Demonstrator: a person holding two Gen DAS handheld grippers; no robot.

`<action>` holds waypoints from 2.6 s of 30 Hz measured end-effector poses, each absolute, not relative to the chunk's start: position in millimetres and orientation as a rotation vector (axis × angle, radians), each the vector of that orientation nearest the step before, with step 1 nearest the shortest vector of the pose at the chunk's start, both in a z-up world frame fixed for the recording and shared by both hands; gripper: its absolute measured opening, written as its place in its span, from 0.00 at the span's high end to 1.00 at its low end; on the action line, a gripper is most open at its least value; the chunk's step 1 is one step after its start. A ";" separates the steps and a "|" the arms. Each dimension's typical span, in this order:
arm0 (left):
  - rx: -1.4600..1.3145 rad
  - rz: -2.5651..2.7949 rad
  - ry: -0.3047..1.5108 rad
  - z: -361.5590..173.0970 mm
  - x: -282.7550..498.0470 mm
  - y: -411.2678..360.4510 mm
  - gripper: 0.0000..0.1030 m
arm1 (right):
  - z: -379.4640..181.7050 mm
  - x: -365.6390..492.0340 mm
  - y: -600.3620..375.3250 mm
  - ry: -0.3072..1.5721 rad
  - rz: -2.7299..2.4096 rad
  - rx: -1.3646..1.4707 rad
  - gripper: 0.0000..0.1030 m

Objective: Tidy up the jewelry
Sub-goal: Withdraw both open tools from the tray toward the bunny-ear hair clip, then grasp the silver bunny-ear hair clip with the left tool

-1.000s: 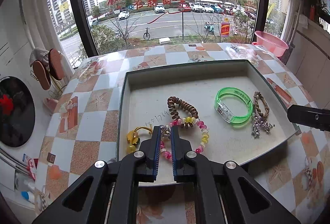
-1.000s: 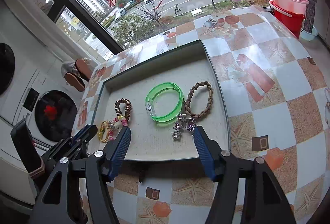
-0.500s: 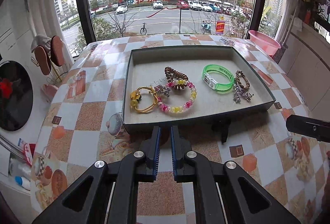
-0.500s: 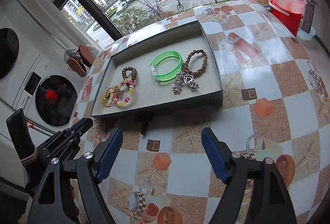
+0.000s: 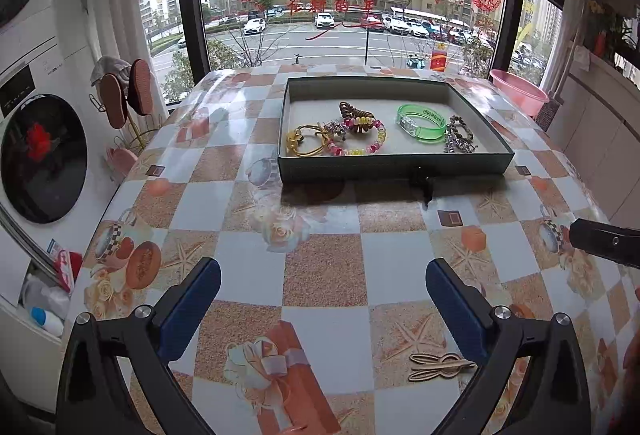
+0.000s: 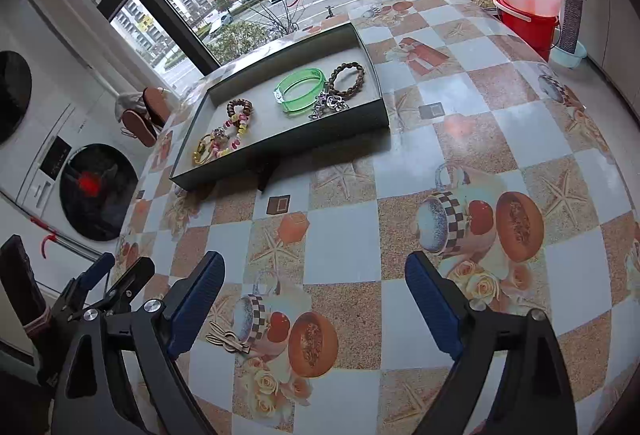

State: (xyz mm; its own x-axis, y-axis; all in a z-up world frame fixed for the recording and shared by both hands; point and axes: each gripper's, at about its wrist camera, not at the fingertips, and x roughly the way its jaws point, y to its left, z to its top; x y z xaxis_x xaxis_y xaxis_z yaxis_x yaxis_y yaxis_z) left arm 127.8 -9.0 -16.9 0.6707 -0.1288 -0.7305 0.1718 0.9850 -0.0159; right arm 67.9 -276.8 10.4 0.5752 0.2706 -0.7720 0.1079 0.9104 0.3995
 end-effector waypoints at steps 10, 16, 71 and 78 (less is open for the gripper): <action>0.043 -0.221 0.874 -38.4 91.7 -6.0 0.00 | 1.4 34.2 -267.3 0.999 0.090 0.375 0.00; 0.163 -0.292 0.842 -39.2 68.6 -24.4 0.00 | -13.0 19.8 -275.6 1.038 0.084 0.414 0.00; -0.023 -0.034 1.024 -58.8 97.8 -21.2 0.09 | -12.5 109.2 -249.5 1.069 0.138 0.296 0.00; -0.021 -0.025 0.997 -57.3 94.9 -18.7 0.19 | -28.0 160.9 -216.2 1.102 0.156 0.242 0.20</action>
